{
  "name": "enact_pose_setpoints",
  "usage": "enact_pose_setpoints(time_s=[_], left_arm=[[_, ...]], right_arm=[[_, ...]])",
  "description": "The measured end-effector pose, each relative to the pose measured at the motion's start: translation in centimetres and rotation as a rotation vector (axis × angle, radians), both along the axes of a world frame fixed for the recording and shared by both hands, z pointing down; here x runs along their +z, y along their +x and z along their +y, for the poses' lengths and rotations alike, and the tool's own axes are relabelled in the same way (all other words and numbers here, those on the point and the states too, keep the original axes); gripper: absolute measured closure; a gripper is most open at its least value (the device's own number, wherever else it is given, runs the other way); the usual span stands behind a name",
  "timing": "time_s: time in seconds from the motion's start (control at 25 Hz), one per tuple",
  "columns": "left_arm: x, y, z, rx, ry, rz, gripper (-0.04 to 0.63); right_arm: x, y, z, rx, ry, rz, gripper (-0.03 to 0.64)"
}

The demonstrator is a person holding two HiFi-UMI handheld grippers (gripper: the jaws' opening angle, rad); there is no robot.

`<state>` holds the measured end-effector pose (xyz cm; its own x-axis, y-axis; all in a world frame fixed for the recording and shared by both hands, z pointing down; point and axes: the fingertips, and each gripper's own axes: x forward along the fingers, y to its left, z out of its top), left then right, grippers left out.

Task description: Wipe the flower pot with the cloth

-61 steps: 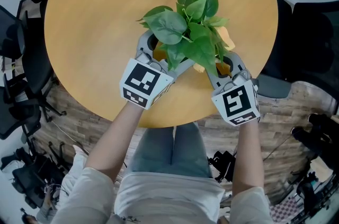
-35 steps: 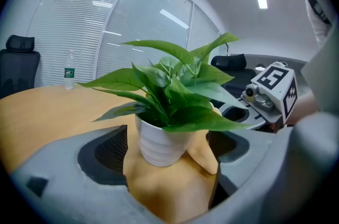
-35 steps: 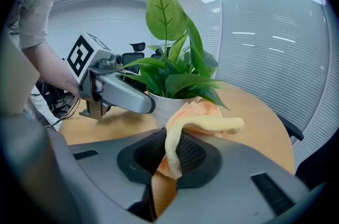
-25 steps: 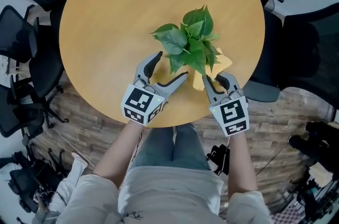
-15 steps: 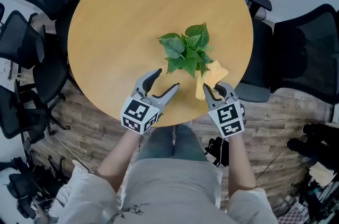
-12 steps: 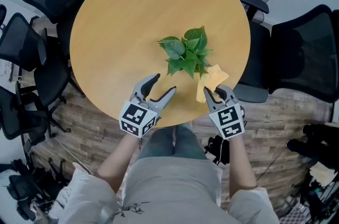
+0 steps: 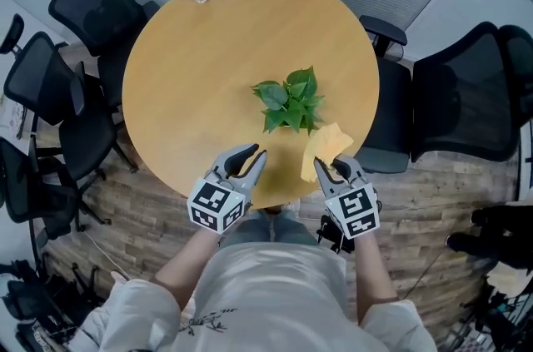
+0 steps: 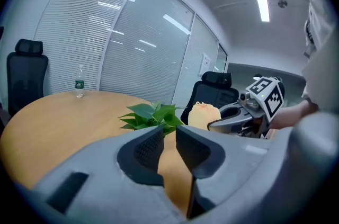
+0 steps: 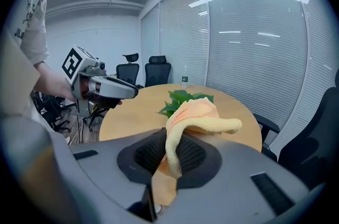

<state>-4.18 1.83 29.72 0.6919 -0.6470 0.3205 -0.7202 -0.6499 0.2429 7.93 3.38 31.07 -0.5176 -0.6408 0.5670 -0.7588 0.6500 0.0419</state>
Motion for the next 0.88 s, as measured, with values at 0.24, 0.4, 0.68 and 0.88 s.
enact_pose_setpoints(time_s=[0.24,0.4,0.68,0.88], left_arm=[[-2.5,0.1,0.8,0.003,0.016,0.001,0.584],[-3.9,-0.1,0.9,-0.002,0.038,0.005,0.584],[-5.9,-0.6,0.5,-0.021,0.084,0.025,0.584],[-7.3,-0.9,-0.6,-0.028,0.111,0.020,0.584]], right_arm=[[-3.8,-1.1,0.5,0.019,0.050,-0.065,0.574],[-5.8,-1.8,0.2,0.022,0.084,-0.082,0.574],[-8.7,-3.2,0.3,0.027,0.123,-0.122,0.574],[-10.4,-4.1,-0.1,0.029,0.157,-0.162,0.574]])
